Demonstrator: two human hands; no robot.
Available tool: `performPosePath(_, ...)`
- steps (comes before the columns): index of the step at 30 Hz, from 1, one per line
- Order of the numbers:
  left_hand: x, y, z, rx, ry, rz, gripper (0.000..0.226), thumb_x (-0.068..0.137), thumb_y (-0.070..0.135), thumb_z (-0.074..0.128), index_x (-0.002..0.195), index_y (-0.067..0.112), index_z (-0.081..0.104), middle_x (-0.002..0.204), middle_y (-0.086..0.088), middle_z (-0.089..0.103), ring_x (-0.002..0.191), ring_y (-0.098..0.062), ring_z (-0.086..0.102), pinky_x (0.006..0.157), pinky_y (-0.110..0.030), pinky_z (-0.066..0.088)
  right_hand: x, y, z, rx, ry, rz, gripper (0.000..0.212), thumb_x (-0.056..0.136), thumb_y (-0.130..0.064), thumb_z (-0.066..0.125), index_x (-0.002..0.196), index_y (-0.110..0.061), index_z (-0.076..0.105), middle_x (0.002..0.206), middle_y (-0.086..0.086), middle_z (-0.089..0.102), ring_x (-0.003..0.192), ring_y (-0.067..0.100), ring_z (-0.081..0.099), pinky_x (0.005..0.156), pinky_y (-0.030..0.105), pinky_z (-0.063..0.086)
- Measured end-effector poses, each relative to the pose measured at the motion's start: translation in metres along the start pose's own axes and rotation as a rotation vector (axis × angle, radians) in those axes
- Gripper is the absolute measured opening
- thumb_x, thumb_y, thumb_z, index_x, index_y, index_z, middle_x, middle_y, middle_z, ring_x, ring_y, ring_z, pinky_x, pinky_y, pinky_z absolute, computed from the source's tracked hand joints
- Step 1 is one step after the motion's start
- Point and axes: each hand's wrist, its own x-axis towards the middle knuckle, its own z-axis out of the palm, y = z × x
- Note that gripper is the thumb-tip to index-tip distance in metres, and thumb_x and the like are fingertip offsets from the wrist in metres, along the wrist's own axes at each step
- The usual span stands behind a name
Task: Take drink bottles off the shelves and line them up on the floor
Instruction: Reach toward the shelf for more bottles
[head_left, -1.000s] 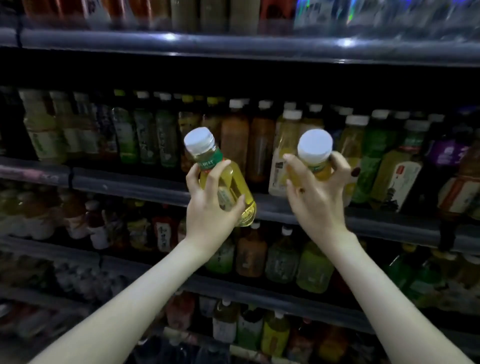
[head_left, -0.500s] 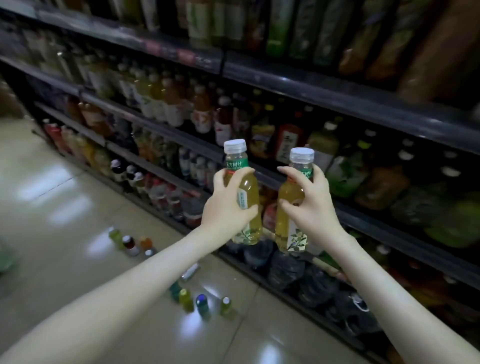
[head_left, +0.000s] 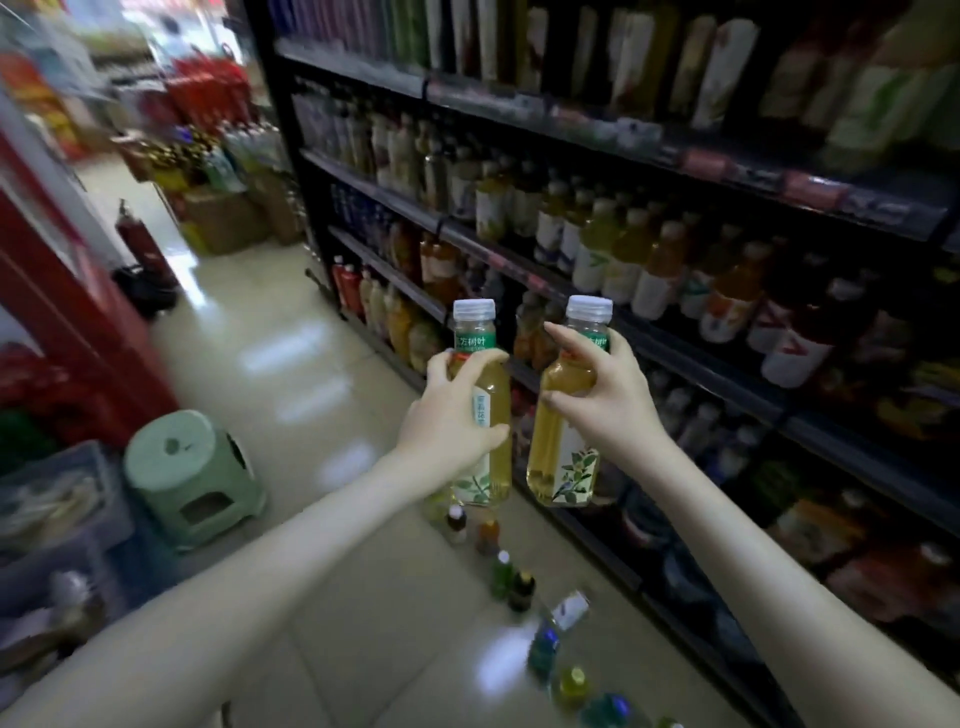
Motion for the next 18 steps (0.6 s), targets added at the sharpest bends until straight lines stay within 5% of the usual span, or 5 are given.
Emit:
performPosePath(13,0.267,-0.143,-0.180,-0.024,0.034,0.012,0.069,0.069,0.026,0.079,0.121,0.052,0.042,0.120,0.000,0.039,0.098,-0.019,0.054,0.088,-0.040,0.052,0.311,-0.056,0.172,0.158,-0.049,0.028,0.070,0.068,-0.017,0.079,0.128,-0.045,0.055,0.128,-0.001,0.045,0.115,0.015,0.049,0.099,0.033,0.045)
performPosePath(18,0.366,-0.183,-0.243,-0.065,-0.033,0.060,0.076,0.069,0.026,0.080,0.129,0.052,0.041,0.117,0.002,0.040,0.100,-0.016,0.054,0.082,-0.030,0.049,0.419,-0.084,0.214,0.247,-0.080,0.057,0.071,0.062,-0.018,0.082,0.121,-0.049,0.058,0.122,-0.002,0.060,0.105,0.017,0.061,0.091,0.041,0.054)
